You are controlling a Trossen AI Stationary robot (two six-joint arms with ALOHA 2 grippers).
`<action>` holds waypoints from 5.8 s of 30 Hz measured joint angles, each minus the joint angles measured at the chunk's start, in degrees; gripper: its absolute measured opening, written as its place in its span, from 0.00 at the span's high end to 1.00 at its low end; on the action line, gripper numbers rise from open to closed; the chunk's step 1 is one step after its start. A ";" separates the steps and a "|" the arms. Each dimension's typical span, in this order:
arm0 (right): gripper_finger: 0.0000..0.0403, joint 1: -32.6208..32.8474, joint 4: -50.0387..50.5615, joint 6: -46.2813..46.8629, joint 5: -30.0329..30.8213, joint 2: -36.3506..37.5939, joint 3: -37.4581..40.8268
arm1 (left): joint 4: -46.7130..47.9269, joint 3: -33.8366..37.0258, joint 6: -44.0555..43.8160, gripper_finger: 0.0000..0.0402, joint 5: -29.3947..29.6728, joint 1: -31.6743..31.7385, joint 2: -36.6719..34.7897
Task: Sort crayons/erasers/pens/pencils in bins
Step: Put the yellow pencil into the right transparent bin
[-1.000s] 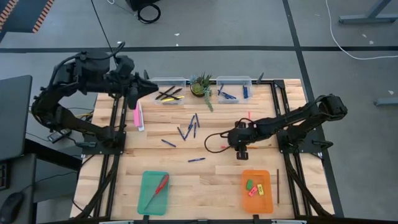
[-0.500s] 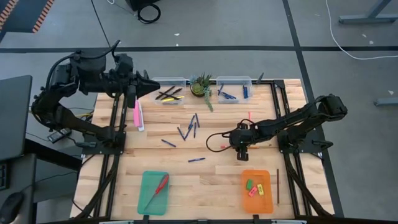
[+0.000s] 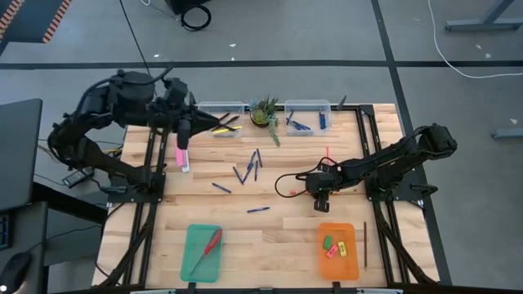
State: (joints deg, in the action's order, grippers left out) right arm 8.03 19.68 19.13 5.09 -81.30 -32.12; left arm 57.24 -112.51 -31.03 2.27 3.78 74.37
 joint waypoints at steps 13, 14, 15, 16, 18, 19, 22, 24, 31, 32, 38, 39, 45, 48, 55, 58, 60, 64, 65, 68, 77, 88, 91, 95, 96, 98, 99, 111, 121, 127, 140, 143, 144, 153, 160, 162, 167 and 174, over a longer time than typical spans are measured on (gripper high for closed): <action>0.96 0.02 -0.14 0.26 -1.21 -0.04 -0.52 | 0.26 0.00 -3.05 0.85 2.49 -3.40 0.59; 0.97 0.02 -0.06 0.91 -1.25 -0.07 -1.01 | 0.25 0.00 -3.20 0.85 2.50 -3.40 0.59; 0.98 0.02 -0.12 1.65 -1.27 -0.10 -1.53 | 0.23 0.00 -3.23 0.86 2.54 -3.42 0.57; 0.98 0.04 -0.06 2.21 -1.33 -0.28 -2.13 | 0.23 0.00 -3.23 0.86 2.56 -3.42 0.57; 0.98 0.04 -0.07 3.35 -0.99 -0.26 -3.45 | 0.23 0.00 -3.28 0.86 2.59 -3.40 0.59; 0.98 0.02 -0.30 3.83 -0.70 -0.26 -4.21 | 0.19 0.00 -3.28 0.86 2.61 -3.40 0.59; 0.98 0.02 0.18 4.73 0.23 -0.24 -6.58 | -0.61 0.00 -3.28 0.86 2.61 -3.33 0.57; 0.98 0.02 0.47 4.77 1.40 -0.22 -8.16 | -1.20 0.00 -3.28 0.86 2.61 -3.31 0.59; 0.94 1.07 8.10 4.90 1.34 -0.20 -8.92 | -1.63 0.00 -3.22 0.87 2.61 -3.33 0.57; 0.92 1.33 9.81 5.05 1.24 -0.20 -8.92 | -1.63 0.00 -3.26 0.87 2.61 -3.31 0.57; 0.74 -0.59 5.68 11.24 -2.49 -0.17 -9.20 | -1.67 0.00 -3.30 0.86 2.61 -3.40 0.57; 0.71 -1.25 5.98 12.32 -2.65 -0.40 -9.82 | -1.68 0.00 -3.30 0.86 2.61 -3.40 0.57; 0.67 -4.20 7.97 9.15 -3.60 -6.70 -17.43 | -3.05 0.00 -2.81 0.88 2.61 -3.38 0.54; 0.67 -4.92 8.46 4.80 -4.51 -12.58 -22.35 | -3.14 -0.01 -1.70 0.88 2.61 -3.38 0.10; 0.67 -5.81 14.41 0.03 -4.92 -23.07 -28.98 | -3.07 -0.02 -1.33 0.86 2.61 -3.37 -1.38; 0.67 -5.81 14.83 -0.36 -5.19 -23.82 -29.50 | -3.34 -0.09 -1.31 0.87 2.63 -3.20 -2.04; 0.67 -5.81 14.77 -1.25 -5.05 -23.82 -29.44 | -3.21 -0.04 -1.31 0.88 2.87 -3.20 -2.27; 0.70 -5.81 14.72 -2.43 -3.42 -23.87 -29.39 | -3.26 -0.04 -1.32 0.89 3.65 -3.20 -2.44; 0.71 -5.89 14.66 -2.70 -3.32 -23.88 -29.38 | -3.27 -0.04 -1.29 0.89 3.70 -3.20 -2.47; 0.79 -5.97 14.00 -2.88 -3.01 -24.46 -29.35 | -3.27 -0.04 -1.28 0.89 3.70 -3.20 -2.49; 0.93 -6.84 12.96 -1.96 -3.69 -23.59 -29.13 | -3.36 -0.04 0.66 0.90 3.68 -3.20 -2.49; 0.93 -14.36 15.54 4.11 -3.66 -11.95 -29.16 | -3.42 -0.02 0.66 0.90 3.68 -3.20 -2.49; 0.93 -17.02 17.46 4.29 -3.64 -9.22 -29.16 | -3.55 -0.02 0.70 0.90 3.68 -3.20 -2.49; 0.93 -20.63 18.25 6.48 -5.11 -6.34 -29.16 | -4.35 0.00 1.98 0.90 3.89 -3.20 -2.49; 0.93 -21.38 18.16 7.29 -5.56 -5.95 -29.16 | -4.92 0.00 2.56 0.89 3.91 -3.20 -2.49; 0.93 -22.55 17.29 7.88 -5.62 -5.17 -29.16 | -5.81 0.00 3.34 0.89 3.95 -3.20 -2.49; 0.93 -23.04 16.24 7.87 -5.69 -4.96 -29.16 | -6.38 0.00 3.68 0.90 4.06 -3.20 -2.49; 0.93 -27.30 12.65 0.37 -5.73 -17.71 -50.06 | -8.12 0.00 5.18 0.90 4.43 -0.14 -2.49; 0.93 -33.44 19.55 -10.15 -5.56 -28.77 -66.21 | -7.83 0.00 5.14 0.91 4.38 -0.10 -3.80; 0.93 -38.38 20.45 -14.18 -5.50 -28.87 -67.96 | -7.74 0.00 4.72 0.91 4.40 -0.10 -4.42; 0.92 -42.34 21.90 -18.60 -6.45 -28.85 -68.00 | -7.66 0.00 4.52 0.93 4.38 -0.12 -4.55; 0.91 -44.36 24.12 -20.66 -5.65 -28.85 -68.00 | -7.70 0.00 4.54 0.92 4.38 -0.12 -4.84; 0.91 -45.12 25.11 -21.60 -5.34 -28.85 -68.00 | -7.69 0.00 4.55 0.91 4.38 -0.12 -5.03; 0.91 -50.05 29.99 -25.39 -5.07 -28.85 -68.00 | -7.68 0.00 3.63 0.93 4.39 -0.12 -5.62; 0.91 -49.96 30.37 -26.46 -5.10 -28.83 -67.84 | -7.66 0.00 3.45 0.94 4.38 -0.12 -5.55; 0.91 -49.96 30.43 -26.43 -5.10 -28.83 -67.84 | -7.66 0.00 3.45 0.93 4.38 -0.12 -5.55; 0.91 -50.62 30.63 -27.87 -5.10 -28.81 -67.76 | -7.66 0.00 3.48 0.92 4.38 -0.12 -5.55; 0.91 -54.01 32.26 -30.84 -7.21 -28.74 -66.08 | -7.64 0.00 3.50 0.94 4.38 -0.12 -5.55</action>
State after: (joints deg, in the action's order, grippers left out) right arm -45.98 51.94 -11.71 -2.12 -110.04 -98.20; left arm 49.60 -112.51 -27.53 6.66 3.66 68.82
